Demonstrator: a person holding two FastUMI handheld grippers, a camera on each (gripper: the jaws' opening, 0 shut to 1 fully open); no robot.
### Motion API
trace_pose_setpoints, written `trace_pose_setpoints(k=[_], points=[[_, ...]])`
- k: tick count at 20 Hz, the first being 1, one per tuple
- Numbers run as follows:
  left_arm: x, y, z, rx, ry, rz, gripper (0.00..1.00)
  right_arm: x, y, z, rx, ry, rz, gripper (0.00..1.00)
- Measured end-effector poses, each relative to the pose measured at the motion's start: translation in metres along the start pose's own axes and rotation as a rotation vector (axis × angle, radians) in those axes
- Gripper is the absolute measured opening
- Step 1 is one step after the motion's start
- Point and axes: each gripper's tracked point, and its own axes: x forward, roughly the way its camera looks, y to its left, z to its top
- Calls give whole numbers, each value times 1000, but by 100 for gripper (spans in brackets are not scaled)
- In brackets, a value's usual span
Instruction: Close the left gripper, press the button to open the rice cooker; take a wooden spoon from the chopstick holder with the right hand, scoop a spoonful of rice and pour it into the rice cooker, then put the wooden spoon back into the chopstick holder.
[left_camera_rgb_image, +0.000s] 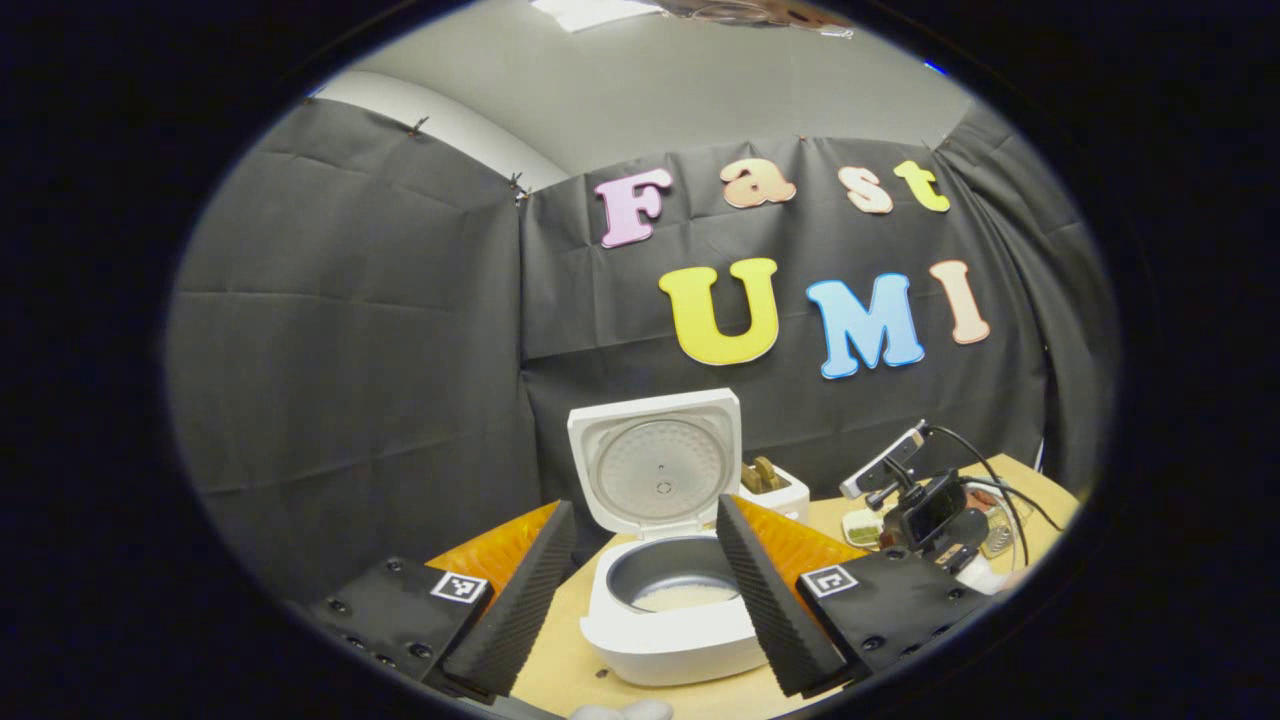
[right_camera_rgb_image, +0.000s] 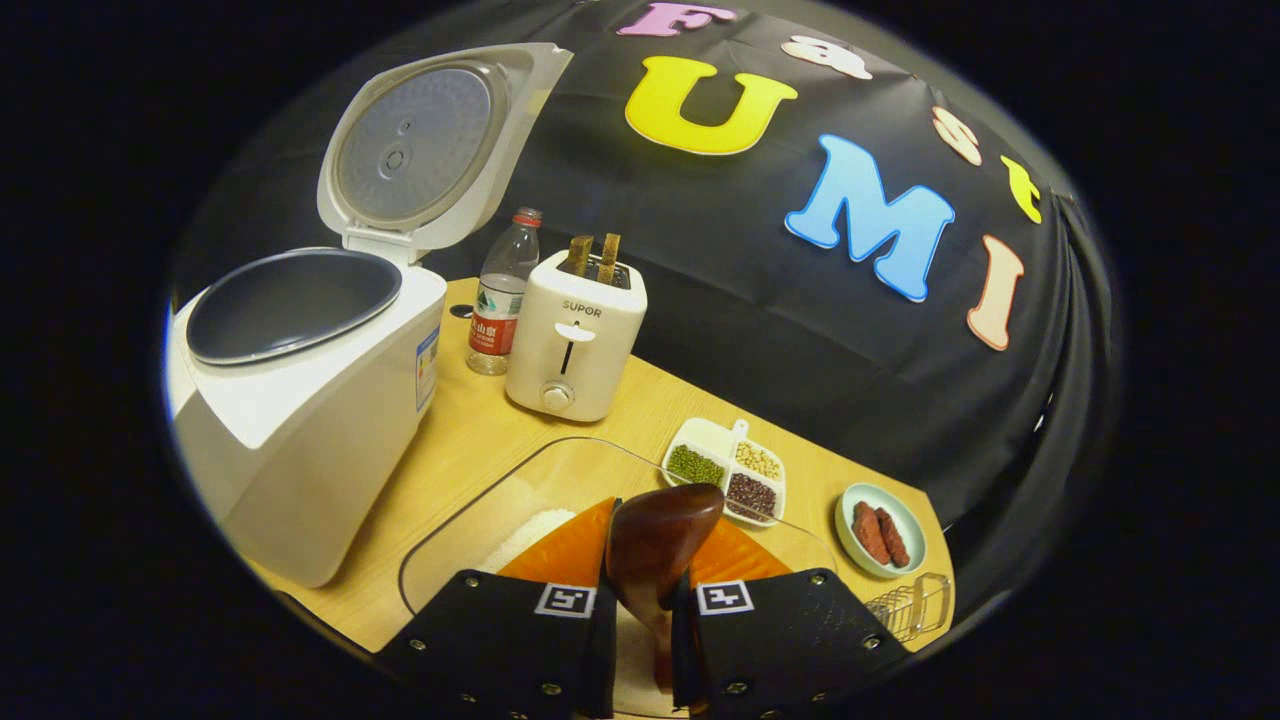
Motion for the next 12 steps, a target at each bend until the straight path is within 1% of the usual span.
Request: trace_pose_setpoints(k=[2, 5, 6, 7, 12], points=[[0, 2, 2, 5, -2, 2, 98, -2, 6, 3, 68, 9, 28, 22], [3, 6, 2, 2, 1, 4, 98, 0, 8, 13, 223, 9, 73, 23], [3, 7, 2, -1, 2, 5, 98, 0, 9, 15, 282, 8, 89, 26], [2, 8, 2, -3, 3, 5, 98, -1, 6, 18, 348, -1, 102, 23], [3, 10, 10, 0, -6, 9, 98, -2, -13, 20, 711, -5, 158, 23]])
